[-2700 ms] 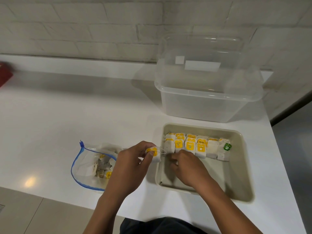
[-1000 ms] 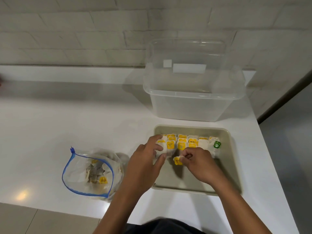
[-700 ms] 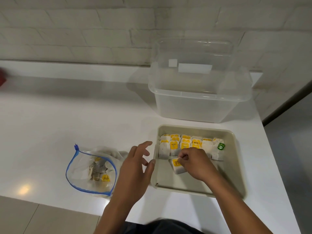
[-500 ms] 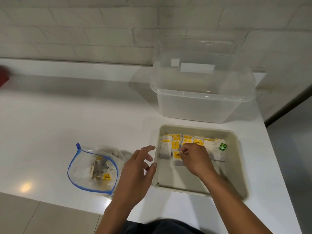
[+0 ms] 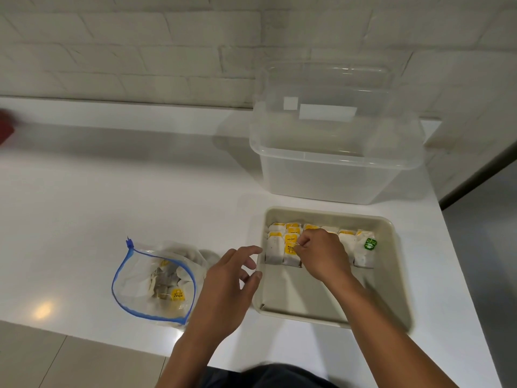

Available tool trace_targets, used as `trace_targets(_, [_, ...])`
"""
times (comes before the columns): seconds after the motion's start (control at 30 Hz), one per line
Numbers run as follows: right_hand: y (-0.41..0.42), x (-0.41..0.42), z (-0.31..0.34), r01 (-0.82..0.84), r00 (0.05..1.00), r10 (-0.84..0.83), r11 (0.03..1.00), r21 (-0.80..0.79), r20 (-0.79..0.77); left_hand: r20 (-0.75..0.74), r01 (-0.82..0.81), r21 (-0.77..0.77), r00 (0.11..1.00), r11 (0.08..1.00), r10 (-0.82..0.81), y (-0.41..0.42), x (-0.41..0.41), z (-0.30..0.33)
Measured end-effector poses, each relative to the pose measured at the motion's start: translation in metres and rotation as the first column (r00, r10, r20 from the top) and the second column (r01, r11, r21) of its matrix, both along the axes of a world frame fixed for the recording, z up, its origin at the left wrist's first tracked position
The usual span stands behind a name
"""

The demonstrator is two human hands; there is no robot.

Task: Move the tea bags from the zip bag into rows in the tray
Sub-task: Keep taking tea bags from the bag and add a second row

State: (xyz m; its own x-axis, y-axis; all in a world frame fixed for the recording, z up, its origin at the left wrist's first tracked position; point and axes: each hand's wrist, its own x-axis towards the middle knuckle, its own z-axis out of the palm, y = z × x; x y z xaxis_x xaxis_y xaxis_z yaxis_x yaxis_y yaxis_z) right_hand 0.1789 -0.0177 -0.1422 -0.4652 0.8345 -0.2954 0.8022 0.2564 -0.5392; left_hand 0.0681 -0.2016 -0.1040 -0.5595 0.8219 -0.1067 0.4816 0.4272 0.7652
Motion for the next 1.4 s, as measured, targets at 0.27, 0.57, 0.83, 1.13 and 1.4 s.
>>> trace_targets(0.27, [-0.009, 0.013, 0.003, 0.052, 0.996, -0.044, 0.992, 0.115, -0.077, -0.019, 0.005, -0.021, 1.000, 1.000, -0.005, 0.000, 0.000, 0.000])
trace_targets(0.57, [-0.032, 0.029, -0.002, -0.095, 0.995, 0.095, 0.995, 0.010, -0.005, -0.025, 0.004, -0.014, 1.000, 1.000, -0.004, 0.000, 0.000, -0.002])
trace_targets(0.83, [-0.035, 0.026, 0.001, -0.112, 0.994, 0.112, 0.993, -0.029, 0.013, -0.028, 0.007, -0.025, 1.000, 1.000, -0.007, 0.001, 0.000, -0.002])
trace_targets(1.13, [-0.035, 0.027, 0.021, -0.070, 0.997, 0.070, 0.997, 0.027, -0.015, -0.092, 0.008, -0.032, 0.996, 0.999, -0.011, 0.003, 0.003, 0.004])
trace_targets(1.4, [-0.058, 0.014, 0.068, -0.092, 0.970, 0.106, 0.993, 0.073, -0.218, -0.137, -0.010, 0.041, 0.990, 0.999, 0.015, -0.002, -0.001, 0.025])
